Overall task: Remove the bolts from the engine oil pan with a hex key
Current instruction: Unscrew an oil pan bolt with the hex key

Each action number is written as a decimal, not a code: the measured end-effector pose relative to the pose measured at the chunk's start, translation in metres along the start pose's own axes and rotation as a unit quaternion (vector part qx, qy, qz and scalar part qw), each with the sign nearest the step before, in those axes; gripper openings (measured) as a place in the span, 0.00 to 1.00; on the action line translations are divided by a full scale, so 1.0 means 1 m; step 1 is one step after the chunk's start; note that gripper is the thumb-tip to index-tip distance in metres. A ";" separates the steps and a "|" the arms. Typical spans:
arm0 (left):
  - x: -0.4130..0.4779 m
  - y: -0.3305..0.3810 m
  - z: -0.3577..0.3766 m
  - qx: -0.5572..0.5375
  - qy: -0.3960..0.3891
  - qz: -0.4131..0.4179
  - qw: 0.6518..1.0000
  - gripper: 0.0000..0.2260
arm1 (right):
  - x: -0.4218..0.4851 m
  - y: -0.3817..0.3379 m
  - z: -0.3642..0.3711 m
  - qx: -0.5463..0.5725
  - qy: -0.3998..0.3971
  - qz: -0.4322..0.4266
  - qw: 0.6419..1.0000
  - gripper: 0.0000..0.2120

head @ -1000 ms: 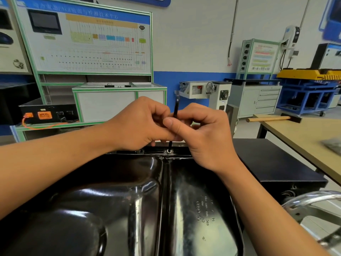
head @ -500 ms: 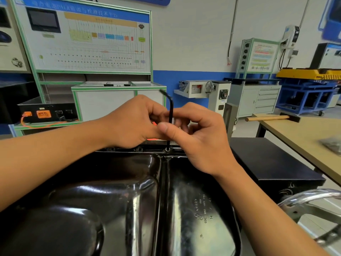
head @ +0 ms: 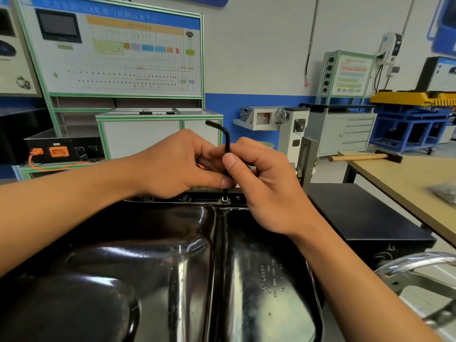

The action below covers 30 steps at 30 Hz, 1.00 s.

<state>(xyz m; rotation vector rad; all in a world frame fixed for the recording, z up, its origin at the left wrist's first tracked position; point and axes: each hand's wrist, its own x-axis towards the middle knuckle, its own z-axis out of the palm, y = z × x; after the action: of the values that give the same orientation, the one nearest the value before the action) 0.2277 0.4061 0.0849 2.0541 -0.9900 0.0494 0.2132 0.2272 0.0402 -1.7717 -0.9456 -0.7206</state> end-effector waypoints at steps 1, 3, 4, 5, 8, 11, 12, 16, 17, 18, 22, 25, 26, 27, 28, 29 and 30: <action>0.000 0.001 0.001 -0.002 0.010 0.000 1.000 0.08 | 0.000 0.000 0.001 0.006 0.005 0.001 1.000 0.09; 0.002 0.003 0.003 0.003 0.029 -0.004 1.000 0.04 | -0.001 0.000 0.002 0.029 0.027 0.007 0.999 0.08; 0.003 0.003 0.005 0.010 0.040 -0.010 0.999 0.05 | -0.001 0.001 0.002 0.045 0.043 0.014 0.998 0.07; 0.004 0.002 0.006 0.017 0.049 -0.017 0.999 0.08 | -0.001 0.002 0.003 0.059 0.059 0.020 0.996 0.06; 0.007 -0.001 0.010 0.034 0.070 -0.018 0.997 0.12 | -0.002 0.003 0.003 0.067 0.098 0.033 0.992 0.05; 0.006 -0.002 0.009 0.034 0.056 -0.019 0.998 0.13 | -0.001 0.001 0.003 0.039 0.083 0.020 0.996 0.05; 0.005 -0.001 0.007 0.029 0.042 -0.020 0.999 0.15 | -0.001 0.001 0.004 0.025 0.069 0.013 0.997 0.05; 0.001 0.000 0.002 0.004 0.003 -0.012 1.000 0.09 | -0.001 -0.002 0.000 -0.014 0.015 0.009 1.000 0.07; 0.002 -0.001 0.002 0.010 0.009 -0.011 1.000 0.08 | -0.001 -0.002 -0.001 -0.016 0.007 0.011 1.000 0.07; 0.002 0.000 0.002 0.014 0.020 -0.011 1.000 0.08 | -0.002 -0.002 -0.001 -0.015 0.006 0.011 1.000 0.08; 0.005 0.003 0.007 0.018 0.041 -0.022 0.999 0.05 | -0.003 -0.002 0.002 0.022 0.046 0.020 0.998 0.06; 0.007 -0.001 0.009 0.036 0.076 -0.032 0.996 0.10 | -0.002 0.001 0.004 0.060 0.102 0.044 0.992 0.05; 0.007 -0.002 0.010 0.043 0.083 -0.032 0.995 0.13 | -0.002 0.002 0.004 0.065 0.117 0.048 0.990 0.04; 0.007 -0.002 0.010 0.049 0.084 -0.031 0.995 0.14 | -0.001 0.002 0.003 0.064 0.125 0.050 0.989 0.04; 0.007 -0.002 0.010 0.050 0.081 -0.029 0.995 0.15 | -0.001 0.001 0.003 0.061 0.125 0.049 0.989 0.04; 0.006 -0.001 0.009 0.046 0.078 -0.025 0.996 0.15 | -0.001 0.001 0.002 0.054 0.118 0.048 0.990 0.04; 0.005 -0.001 0.008 0.040 0.075 -0.023 0.996 0.15 | -0.001 0.001 0.002 0.044 0.107 0.046 0.992 0.04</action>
<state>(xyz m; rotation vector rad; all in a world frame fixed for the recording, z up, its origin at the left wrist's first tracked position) 0.2290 0.3981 0.0812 2.1105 -0.8599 0.2195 0.2136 0.2283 0.0379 -1.6135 -0.7367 -0.7802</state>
